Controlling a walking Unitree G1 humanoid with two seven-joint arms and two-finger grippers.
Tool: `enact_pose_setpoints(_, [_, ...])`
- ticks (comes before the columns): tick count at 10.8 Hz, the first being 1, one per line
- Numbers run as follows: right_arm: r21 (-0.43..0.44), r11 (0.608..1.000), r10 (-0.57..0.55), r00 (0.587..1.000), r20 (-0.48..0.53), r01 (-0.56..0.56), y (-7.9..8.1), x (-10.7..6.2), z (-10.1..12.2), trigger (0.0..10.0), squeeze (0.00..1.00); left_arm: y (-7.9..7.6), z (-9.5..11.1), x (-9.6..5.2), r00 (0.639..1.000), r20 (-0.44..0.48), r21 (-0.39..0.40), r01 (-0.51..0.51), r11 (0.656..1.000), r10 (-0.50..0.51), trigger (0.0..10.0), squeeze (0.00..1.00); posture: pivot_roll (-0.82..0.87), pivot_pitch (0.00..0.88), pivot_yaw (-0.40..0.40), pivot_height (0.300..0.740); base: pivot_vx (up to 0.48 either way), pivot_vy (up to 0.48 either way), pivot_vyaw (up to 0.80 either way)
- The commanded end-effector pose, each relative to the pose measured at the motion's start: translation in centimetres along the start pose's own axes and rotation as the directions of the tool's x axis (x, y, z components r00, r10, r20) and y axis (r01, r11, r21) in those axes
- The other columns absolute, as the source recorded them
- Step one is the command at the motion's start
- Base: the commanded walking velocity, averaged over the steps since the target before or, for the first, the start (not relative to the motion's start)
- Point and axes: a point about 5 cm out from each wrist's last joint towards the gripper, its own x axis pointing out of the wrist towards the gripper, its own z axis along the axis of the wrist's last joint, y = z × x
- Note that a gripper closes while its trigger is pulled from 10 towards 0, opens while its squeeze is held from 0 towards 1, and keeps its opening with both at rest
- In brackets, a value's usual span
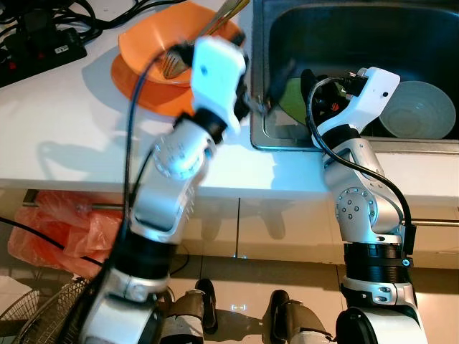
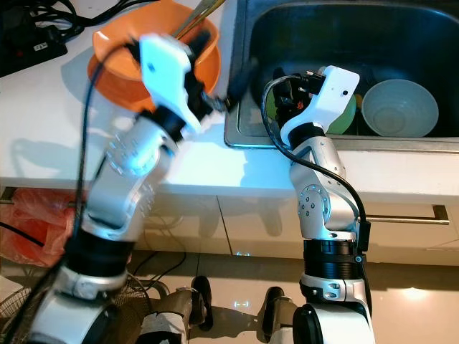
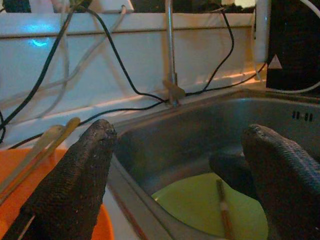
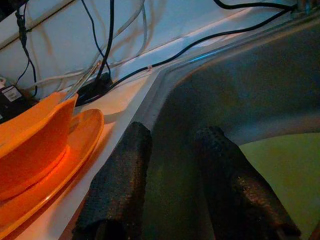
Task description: Kitchen organization
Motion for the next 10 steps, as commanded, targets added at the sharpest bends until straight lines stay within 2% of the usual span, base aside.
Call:
enact_pose_setpoints(1, [0.010,1.000,0.006,1.000,-0.007,-0.006,0.1,-0.1,-0.3,10.0,0.00,-0.4,0.1,-0.1,1.000,0.009,0.017,0.005,1.000,-0.005,10.0,0.27,0.06,0.235,0.045,0.740,0.000,0.000,0.00])
enact_pose_setpoints(2, [0.006,1.000,-0.001,1.000,-0.006,0.001,-0.3,-0.1,-0.4,10.0,0.00,-0.9,-0.6,-0.1,1.000,-0.004,0.012,0.008,1.000,-0.008,10.0,0.00,0.06,0.235,0.044,0.740,0.000,0.000,0.00])
enact_pose_setpoints(4, [-0.045,0.999,-0.020,1.000,-0.002,0.019,-1.3,-0.2,-0.2,10.0,0.00,-1.5,-1.9,-0.4,1.000,-0.026,-0.021,-0.006,1.000,0.006,10.0,0.00,0.06,0.237,0.042,0.740,0.000,0.000,0.00])
enact_pose_setpoints(6, [-0.057,0.998,-0.038,0.999,-0.005,0.038,-2.0,-0.2,-0.2,10.0,0.00,-2.0,-2.7,-0.7,0.999,-0.046,-0.040,-0.008,0.999,0.007,10.0,0.00,0.05,0.236,0.038,0.740,0.000,0.000,0.00])
enact_pose_setpoints(10, [-0.057,0.998,-0.036,0.999,-0.011,0.036,-2.0,-0.2,-0.5,10.0,0.00,-2.3,-4.3,-1.3,0.996,-0.082,-0.062,-0.028,0.998,0.023,10.0,0.00,0.06,0.236,0.035,0.740,0.000,0.000,0.00])
